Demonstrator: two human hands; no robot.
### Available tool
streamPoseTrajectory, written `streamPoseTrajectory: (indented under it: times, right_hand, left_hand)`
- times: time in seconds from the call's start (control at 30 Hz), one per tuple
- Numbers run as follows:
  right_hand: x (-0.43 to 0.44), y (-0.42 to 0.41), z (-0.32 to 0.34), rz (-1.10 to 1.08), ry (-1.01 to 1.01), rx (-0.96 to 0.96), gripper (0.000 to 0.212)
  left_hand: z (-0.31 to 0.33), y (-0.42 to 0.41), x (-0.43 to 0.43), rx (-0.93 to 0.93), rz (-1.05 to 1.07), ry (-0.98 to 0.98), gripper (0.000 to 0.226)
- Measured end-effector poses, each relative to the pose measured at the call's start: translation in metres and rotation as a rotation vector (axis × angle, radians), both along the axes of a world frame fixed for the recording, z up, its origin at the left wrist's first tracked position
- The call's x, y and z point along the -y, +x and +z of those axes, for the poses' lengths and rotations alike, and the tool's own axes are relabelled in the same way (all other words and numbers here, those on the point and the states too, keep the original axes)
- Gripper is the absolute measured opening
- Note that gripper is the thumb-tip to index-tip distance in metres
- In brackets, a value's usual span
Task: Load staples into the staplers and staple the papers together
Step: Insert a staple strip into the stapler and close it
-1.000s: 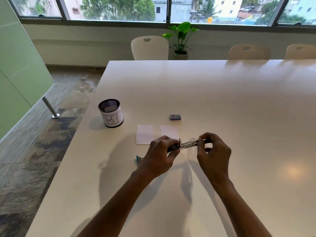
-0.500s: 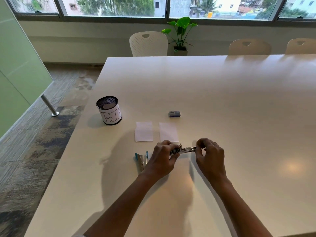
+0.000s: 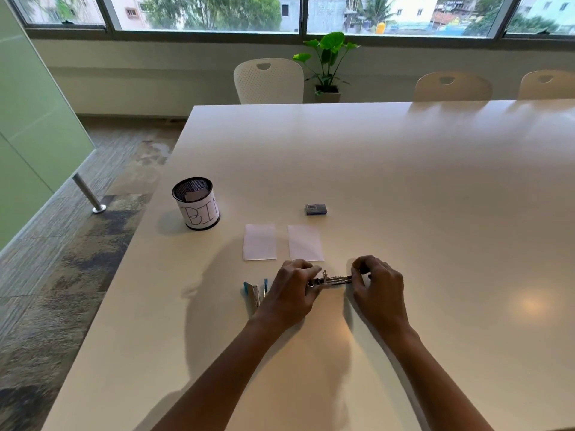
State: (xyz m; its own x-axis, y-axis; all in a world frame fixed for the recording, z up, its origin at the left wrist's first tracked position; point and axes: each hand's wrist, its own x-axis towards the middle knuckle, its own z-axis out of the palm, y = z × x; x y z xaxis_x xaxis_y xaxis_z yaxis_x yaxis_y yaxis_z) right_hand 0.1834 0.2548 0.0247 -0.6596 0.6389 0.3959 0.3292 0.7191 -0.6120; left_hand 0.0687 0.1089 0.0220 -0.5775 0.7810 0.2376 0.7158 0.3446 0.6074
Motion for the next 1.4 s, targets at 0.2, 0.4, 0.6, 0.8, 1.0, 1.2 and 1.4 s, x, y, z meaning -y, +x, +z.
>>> streamPoseTrajectory:
  times: [0.2,0.4,0.6,0.8,1.0,1.2,1.4]
  right_hand:
    - [-0.003,-0.015,0.033,0.052,-0.040,-0.181,0.015]
    - [0.000,-0.041,0.072,0.152,-0.140,-0.274,0.020]
    - [0.012,-0.072,0.081,0.298,-0.197,-0.207,0.021]
    - [0.036,-0.105,0.064,0.515,-0.157,-0.078,0.017]
    - [0.060,-0.154,0.069,0.624,-0.129,-0.139,0.014]
    - [0.080,-0.214,0.087,0.578,-0.099,-0.209,0.016]
    - [0.092,-0.271,0.094,0.589,-0.040,-0.155,0.018]
  left_hand:
    - [0.033,-0.027,0.017,-0.006,0.064,0.064,0.051]
    - [0.047,-0.070,0.046,-0.074,0.281,0.138,0.038]
    - [0.010,-0.101,0.064,-0.104,0.472,0.021,0.033]
    - [-0.022,-0.103,0.071,-0.154,0.535,-0.049,0.034]
    - [-0.024,-0.105,0.065,-0.180,0.547,-0.165,0.047]
    - [-0.027,-0.108,0.067,-0.201,0.549,-0.231,0.054]
    - [-0.028,-0.111,0.067,-0.186,0.552,-0.227,0.054]
